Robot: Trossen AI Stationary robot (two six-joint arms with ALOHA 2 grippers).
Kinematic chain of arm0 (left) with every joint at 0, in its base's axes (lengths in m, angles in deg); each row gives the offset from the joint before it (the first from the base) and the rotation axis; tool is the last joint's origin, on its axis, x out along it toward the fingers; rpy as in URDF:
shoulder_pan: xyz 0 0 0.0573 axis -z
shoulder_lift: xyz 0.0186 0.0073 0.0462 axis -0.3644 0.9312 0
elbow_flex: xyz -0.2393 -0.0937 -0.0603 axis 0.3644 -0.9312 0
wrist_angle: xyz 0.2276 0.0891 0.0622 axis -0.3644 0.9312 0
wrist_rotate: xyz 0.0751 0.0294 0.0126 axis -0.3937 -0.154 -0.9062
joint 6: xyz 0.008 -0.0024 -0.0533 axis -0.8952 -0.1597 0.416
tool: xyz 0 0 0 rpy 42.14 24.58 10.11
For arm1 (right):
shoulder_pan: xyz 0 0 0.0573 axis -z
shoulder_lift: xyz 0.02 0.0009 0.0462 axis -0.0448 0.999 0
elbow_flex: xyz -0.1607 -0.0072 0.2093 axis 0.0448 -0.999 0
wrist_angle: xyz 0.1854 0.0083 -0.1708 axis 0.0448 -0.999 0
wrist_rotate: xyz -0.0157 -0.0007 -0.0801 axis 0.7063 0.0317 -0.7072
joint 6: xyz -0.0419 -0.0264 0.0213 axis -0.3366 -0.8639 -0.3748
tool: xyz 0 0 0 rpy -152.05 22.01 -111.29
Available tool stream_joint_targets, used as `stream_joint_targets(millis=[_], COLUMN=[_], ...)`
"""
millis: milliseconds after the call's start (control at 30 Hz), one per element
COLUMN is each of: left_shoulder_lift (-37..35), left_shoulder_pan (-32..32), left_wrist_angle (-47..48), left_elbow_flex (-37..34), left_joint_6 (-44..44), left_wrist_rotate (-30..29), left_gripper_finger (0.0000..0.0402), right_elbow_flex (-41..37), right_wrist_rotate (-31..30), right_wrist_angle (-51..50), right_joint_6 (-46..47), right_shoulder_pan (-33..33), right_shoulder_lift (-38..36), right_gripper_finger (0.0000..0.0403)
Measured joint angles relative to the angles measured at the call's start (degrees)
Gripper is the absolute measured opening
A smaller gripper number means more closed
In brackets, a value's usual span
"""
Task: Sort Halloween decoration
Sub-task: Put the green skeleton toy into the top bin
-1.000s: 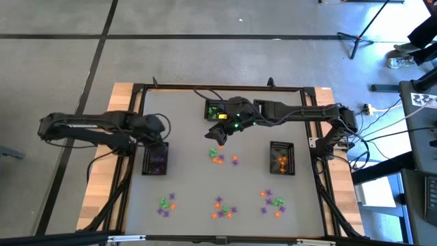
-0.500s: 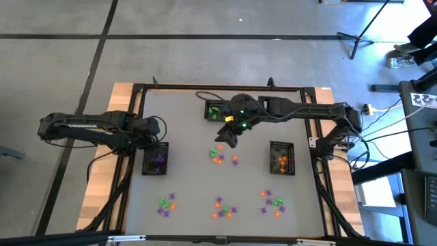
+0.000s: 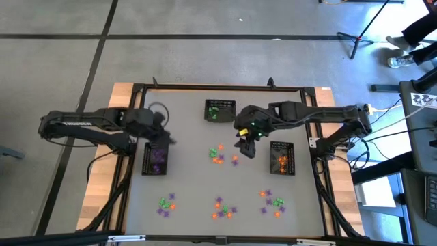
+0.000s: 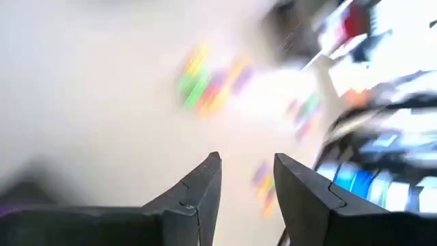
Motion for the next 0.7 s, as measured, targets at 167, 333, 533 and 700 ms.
stream_joint_targets(millis=[167, 333, 533, 700], left_shoulder_lift=[0.31, 2.19, 9.65, 17.71], left_shoulder_pan=[3.47, 6.75, 13.05, 20.7], left_wrist_angle=[-12.18, -12.97, -9.07, -4.98], left_elbow_flex=[5.49, 7.5, 7.48, 7.48], left_joint_6=[-7.66, -10.17, -8.54, -3.33], left_wrist_rotate=[-11.46, -12.09, -4.34, 3.14], left_gripper_finger=[0.0122, 0.0122, 0.0121, 0.0121], right_elbow_flex=[0.0, 0.0, 0.0, 0.0], right_wrist_rotate=[-0.16, -0.17, -0.05, -1.54], right_wrist_angle=[0.17, 0.17, -0.95, -2.47], right_joint_6=[-1.85, -2.61, -3.97, -5.76], right_shoulder_pan=[-0.24, -0.24, -0.99, -1.73], right_shoulder_lift=[0.0, 0.02, 0.02, 0.04], right_gripper_finger=[0.0211, 0.0211, 0.0211, 0.0211])
